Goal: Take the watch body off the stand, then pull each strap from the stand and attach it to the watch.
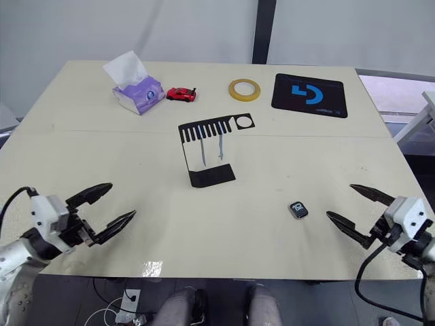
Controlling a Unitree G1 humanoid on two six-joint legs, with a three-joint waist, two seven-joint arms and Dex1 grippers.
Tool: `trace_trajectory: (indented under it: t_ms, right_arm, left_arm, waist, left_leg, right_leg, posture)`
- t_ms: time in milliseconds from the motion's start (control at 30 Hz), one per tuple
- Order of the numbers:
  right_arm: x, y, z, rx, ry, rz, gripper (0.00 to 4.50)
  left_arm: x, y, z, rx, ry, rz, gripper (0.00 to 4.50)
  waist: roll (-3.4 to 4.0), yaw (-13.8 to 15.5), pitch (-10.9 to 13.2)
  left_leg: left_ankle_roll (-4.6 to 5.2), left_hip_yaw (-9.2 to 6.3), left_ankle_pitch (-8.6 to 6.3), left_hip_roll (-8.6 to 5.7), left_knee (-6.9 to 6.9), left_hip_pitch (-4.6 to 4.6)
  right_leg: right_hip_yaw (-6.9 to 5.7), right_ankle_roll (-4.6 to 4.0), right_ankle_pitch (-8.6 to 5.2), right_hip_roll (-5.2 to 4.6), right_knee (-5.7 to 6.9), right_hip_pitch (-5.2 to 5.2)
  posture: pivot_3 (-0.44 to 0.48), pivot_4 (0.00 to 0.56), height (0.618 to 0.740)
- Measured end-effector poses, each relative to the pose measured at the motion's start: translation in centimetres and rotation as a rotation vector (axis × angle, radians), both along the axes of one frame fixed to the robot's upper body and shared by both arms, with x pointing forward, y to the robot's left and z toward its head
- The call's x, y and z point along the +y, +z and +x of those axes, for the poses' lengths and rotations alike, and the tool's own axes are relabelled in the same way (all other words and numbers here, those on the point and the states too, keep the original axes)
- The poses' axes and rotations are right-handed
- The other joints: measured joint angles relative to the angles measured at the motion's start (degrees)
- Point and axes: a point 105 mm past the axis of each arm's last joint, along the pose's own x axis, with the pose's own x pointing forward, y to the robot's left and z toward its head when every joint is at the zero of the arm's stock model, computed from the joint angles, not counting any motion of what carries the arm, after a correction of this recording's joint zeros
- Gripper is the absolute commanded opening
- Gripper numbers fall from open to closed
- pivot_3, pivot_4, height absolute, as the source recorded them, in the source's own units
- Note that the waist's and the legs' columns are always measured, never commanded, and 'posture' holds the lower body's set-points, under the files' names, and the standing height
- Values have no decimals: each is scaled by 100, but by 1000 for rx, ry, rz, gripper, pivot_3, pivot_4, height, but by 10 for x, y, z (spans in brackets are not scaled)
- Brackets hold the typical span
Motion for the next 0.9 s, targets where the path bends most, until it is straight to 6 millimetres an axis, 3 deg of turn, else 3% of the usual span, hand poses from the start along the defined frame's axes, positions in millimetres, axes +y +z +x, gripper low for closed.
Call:
trace_trajectory:
  t_ms: [233,533,767,900]
  right_arm:
    - [54,18,0,-44,197,96,4459]
    - [112,34,-10,-18,424,152,4459]
    - [123,50,-6,-82,423,159,4459]
    - [120,47,-6,-79,396,145,4459]
  left_arm:
    - [-55,7,11,-58,22,-118,4500]
    - [-88,10,49,-104,159,-185,4500]
    - [-101,6,67,-99,209,-236,4500]
    - [-105,10,77,-117,225,-256,4500]
  waist:
    - [0,24,0]
    - [0,105,0]
    - [-1,158,0]
    - [-1,175,0]
  left_leg:
    - [1,0,-1,0,5,6]
    - [2,-1,-1,0,10,6]
    - [2,-1,-1,0,14,3]
    - [3,-3,-2,-1,20,0]
  right_leg:
    - [-3,1,0,0,4,9]
    - [-7,1,1,2,-1,15]
    - [-11,1,1,2,-1,14]
    - [-14,2,1,1,-5,17]
  posture:
    - [0,150,740]
    - [0,150,740]
    - [0,150,740]
    - [0,150,740]
